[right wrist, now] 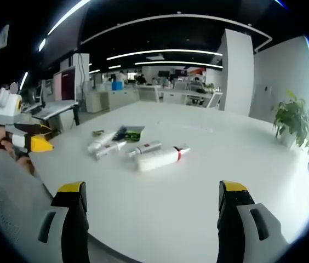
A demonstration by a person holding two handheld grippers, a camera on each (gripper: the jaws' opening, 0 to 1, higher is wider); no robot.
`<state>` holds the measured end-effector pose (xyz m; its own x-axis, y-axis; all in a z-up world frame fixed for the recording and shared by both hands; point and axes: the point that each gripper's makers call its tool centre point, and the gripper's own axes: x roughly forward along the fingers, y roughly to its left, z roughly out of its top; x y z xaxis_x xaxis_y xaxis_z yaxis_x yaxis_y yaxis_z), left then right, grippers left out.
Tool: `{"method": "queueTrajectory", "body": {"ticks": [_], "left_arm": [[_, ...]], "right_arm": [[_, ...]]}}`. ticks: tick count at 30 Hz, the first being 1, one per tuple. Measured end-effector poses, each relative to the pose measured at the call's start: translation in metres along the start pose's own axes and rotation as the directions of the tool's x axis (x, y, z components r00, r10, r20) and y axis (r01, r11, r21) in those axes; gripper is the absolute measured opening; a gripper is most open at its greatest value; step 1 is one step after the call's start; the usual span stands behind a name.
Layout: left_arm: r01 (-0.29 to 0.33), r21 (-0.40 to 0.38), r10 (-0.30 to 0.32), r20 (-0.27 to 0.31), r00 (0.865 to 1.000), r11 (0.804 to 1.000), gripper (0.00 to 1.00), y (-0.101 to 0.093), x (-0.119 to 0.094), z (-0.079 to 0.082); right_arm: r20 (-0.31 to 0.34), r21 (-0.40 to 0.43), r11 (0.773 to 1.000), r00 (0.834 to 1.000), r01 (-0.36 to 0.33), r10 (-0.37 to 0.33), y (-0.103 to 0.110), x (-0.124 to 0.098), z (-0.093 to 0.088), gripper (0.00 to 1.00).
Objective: Arrange the skincare products in the storage area until every visible bottle or jar stands upright without overlapping.
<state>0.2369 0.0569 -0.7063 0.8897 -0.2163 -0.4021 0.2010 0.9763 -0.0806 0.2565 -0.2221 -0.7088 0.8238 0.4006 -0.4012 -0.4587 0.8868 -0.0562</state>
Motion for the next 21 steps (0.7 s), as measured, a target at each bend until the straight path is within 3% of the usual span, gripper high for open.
{"method": "queueTrajectory", "body": {"ticks": [16,21], "left_arm": [[0.014,0.008,-0.014,-0.019,1.000,1.000,0.98,-0.0031,0.0011,-0.0028],[0.039,0.012,-0.039,0.020,0.999,0.999,0.99,-0.0076,-0.0014,0.0044]], "right_arm": [[0.038,0.012,1.000,0.999,-0.003,0.002,-0.0017,-0.0016,0.0064,1.00],[0.042,0.003,1.000,0.999,-0.011,0.011,0.0001,-0.0016,0.0074,1.00]]}}
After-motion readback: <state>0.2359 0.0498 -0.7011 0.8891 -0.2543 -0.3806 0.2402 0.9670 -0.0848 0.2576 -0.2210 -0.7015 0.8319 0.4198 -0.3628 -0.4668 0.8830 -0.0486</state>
